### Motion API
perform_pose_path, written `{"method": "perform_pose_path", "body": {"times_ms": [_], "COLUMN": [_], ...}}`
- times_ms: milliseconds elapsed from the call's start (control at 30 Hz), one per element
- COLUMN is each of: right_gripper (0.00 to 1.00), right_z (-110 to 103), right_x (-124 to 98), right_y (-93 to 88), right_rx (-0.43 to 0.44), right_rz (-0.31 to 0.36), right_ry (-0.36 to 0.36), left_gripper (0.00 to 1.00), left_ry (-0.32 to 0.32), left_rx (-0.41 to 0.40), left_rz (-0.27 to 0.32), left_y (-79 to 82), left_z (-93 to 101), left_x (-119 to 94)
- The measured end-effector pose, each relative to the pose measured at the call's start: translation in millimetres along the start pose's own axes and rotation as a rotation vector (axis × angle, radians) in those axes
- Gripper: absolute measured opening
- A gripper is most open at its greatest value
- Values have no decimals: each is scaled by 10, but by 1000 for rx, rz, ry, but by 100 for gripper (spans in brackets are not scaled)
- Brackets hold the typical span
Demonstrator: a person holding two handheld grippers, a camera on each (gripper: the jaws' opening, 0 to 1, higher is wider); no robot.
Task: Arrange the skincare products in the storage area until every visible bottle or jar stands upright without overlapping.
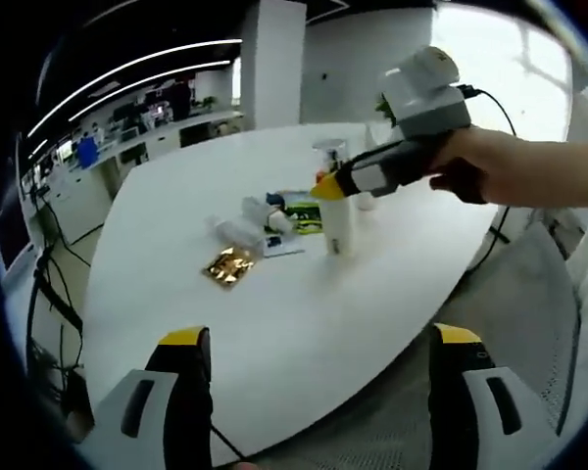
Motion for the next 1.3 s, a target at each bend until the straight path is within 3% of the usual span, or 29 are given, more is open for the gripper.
{"method": "perform_pose_path", "body": {"times_ms": [267,500,533,600,700,933,1300], "right_gripper": [28,28,28,29,29,29,28], "right_z": [45,45,41,27,12,71,56], "right_x": [-82,-147,-152,-152,-161,-164,-179], "right_y": [-86,-144,-144,-137,-129,-120,-139], "right_rx": [47,56,55,33,0,0,25], "right_rz": [2,5,7,9,9,16,17], "right_ry": [-12,-15,-15,-17,-6,9,16], "left_gripper": [90,89,88,80,72,65,46], "left_ry": [-25,-101,-118,-155,-177,-216,-240], "left_rx": [38,85,88,87,116,210,255], "left_rz": [11,27,54,105,135,113,114], "left_y": [116,237,285,378,500,627,662], "left_z": [10,6,7,0,-26,12,64], "left_x": [170,630,710,847,1023,1368,1570]}}
Point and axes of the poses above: the point that each gripper's makers call its tool centre point, and the gripper's own axes: x roughly forward along the fingers, z roughly to its right, y roughly out of its top, the point moved 9 cm from there along -x, roughly backward along the fingers, and after that the axes turned 10 degrees about -y, right-handed, at the moved point
